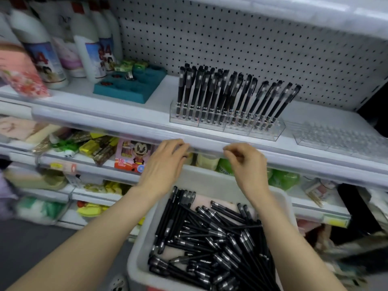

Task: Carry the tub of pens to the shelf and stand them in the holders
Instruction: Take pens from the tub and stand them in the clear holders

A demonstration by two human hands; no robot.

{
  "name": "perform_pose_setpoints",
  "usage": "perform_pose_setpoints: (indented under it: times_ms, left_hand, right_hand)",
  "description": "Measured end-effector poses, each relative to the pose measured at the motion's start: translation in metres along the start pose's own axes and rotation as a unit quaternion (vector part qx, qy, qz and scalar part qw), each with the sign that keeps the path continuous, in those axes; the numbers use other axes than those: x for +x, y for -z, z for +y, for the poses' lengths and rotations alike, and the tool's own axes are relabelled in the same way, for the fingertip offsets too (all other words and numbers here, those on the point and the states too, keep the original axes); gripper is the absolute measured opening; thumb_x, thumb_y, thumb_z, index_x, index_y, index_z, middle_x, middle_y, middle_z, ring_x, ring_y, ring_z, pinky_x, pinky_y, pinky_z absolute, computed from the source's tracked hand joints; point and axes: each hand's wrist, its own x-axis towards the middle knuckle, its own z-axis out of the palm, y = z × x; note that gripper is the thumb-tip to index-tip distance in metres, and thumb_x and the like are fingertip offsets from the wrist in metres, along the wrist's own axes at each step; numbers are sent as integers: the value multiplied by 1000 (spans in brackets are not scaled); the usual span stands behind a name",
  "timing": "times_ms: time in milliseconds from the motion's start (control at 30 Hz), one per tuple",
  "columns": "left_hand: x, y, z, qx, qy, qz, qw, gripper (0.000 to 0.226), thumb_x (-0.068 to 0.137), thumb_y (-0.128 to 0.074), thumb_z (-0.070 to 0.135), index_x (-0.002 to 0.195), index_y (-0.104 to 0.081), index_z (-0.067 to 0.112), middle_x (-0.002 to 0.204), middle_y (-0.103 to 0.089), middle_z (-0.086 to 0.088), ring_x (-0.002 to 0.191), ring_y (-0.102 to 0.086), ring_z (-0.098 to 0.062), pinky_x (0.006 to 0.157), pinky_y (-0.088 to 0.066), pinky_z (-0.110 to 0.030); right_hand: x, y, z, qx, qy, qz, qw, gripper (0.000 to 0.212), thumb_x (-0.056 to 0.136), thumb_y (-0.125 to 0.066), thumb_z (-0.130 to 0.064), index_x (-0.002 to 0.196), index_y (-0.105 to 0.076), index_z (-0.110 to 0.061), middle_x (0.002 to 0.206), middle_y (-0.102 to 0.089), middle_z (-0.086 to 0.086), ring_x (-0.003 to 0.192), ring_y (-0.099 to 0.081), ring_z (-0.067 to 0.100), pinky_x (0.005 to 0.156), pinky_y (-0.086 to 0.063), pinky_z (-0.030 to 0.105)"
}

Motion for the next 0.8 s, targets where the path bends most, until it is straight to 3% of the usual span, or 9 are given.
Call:
perform_pose_setpoints:
  times_ms: [133,200,300,400,567,800]
  left_hand:
    - [-27,-3,-2,22,27,-53,998,52,80,-68,-3,131,-57,5,135,-52,-15,118,-50,-36,92,-52,-47]
    - [-32,-5,-2,23,47,-66,996,56,78,-68,-7,131,-56,6,131,-53,-15,113,-52,-36,87,-54,-47]
    - [-35,-9,-3,25,65,-95,993,52,80,-63,-6,130,-58,5,125,-56,-16,107,-52,-37,83,-52,-44]
    - [-32,-7,1,36,78,-124,988,54,85,-55,-4,137,-52,7,133,-51,-15,116,-47,-36,92,-43,-40]
    - [-27,-2,9,58,104,-153,981,57,88,-46,-4,143,-44,10,138,-44,-12,124,-40,-31,98,-38,-39]
    - [-25,-2,16,109,88,-157,978,62,83,-53,-9,142,-45,9,139,-45,-11,126,-40,-29,94,-44,-38]
  right_hand:
    - [-53,-31,25,-41,44,-176,983,12,91,-67,-14,99,-74,-17,98,-71,-4,86,-65,12,79,-48,19]
    - [-61,-47,28,-54,104,-262,958,15,92,-64,-11,103,-73,-16,101,-70,-3,92,-64,16,84,-49,26]
    - [-59,-73,16,-70,208,-340,915,20,91,-61,-12,108,-70,-14,107,-70,2,100,-62,23,94,-47,36]
    - [-58,-96,5,-103,261,-400,873,28,92,-57,-23,117,-67,-15,121,-66,6,110,-59,29,97,-46,41]
    - [-59,-91,14,-192,235,-425,853,37,98,-48,-44,132,-55,-31,137,-53,-1,118,-52,29,96,-42,42]
    - [-55,-45,48,-197,160,-434,864,31,97,-52,-37,127,-59,-33,128,-58,-3,118,-53,21,102,-40,36]
